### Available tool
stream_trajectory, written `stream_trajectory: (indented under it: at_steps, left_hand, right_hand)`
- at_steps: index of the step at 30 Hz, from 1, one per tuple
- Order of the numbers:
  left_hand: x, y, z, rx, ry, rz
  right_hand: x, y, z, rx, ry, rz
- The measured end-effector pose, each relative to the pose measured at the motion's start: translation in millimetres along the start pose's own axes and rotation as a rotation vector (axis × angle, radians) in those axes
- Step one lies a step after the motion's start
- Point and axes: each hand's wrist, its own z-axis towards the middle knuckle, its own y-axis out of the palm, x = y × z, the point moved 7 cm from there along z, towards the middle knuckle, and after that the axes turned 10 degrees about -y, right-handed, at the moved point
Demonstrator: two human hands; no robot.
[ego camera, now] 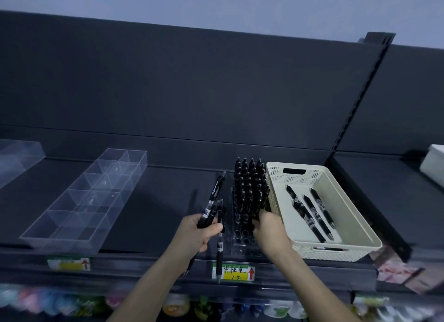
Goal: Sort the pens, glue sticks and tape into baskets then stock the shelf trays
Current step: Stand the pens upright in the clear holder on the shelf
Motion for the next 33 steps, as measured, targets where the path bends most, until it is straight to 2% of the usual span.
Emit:
stream_trajectory:
  at_steps: [14,18,22,27,30,33]
  left_hand:
    - [6.6,12.2,-1.2,-0.002,0.004,-0.015]
    - [11.7,16.5,-2.5,-0.020,0.024,-0.020]
    - [18.2,24.8,-3.8,-0.046,0.056,-0.019]
    - [24.0,42.7,-6.2,-0.126,0.072,0.023]
    - [25.1,55.1,-7.7,-0.183,0.075,0.068]
    - [25.8,55.5,-8.9,-0.157,0.084,0.060]
  right_hand:
    - [0.2,-1.7,-0.5,-0.026,-0.006,0.030]
    - [-3.1,-15.7,-12.0,0.034,-0.066,0.068]
    - [-13.1,-42.6,-29.8,0.149,-0.175,0.249]
    - [-18.5,-53.6,-31.0,0.121,-0.169,0.610]
    - [-19.0,-50.9,-29.8,0.081,-0.193,0.648]
    - [-9.9,-60.3,-30.1,0.136,-0.196,0.621]
